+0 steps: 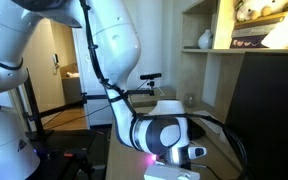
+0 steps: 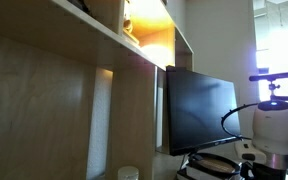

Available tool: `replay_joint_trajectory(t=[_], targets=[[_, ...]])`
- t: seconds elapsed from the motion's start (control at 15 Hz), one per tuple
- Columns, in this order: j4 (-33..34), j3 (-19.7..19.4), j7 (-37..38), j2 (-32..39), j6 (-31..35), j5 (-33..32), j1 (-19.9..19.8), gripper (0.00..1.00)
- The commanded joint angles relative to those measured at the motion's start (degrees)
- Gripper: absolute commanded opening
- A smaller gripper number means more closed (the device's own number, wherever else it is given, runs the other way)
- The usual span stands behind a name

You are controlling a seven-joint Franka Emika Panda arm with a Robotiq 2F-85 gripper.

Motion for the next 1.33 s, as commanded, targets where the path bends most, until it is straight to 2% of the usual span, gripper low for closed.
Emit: replay_joint_trajectory(t=[0.0, 0.07, 0.13, 0.33, 1.27], targets=[[-5.1, -4.1, 4.4, -3.7, 6.0, -6.5, 3.0, 1.00], [-5.4, -5.3, 5.6, -3.8, 6.4, -8.0, 3.8, 1.00], [-2.2, -2.7, 2.9, -0.8, 4.7, -5.3, 1.5, 1.00], [-3.5, -4.3, 4.2, -1.7, 5.6, -6.8, 2.8, 1.00], [-3.7, -4.3, 4.2, -1.9, 5.6, -6.8, 2.9, 1.00]])
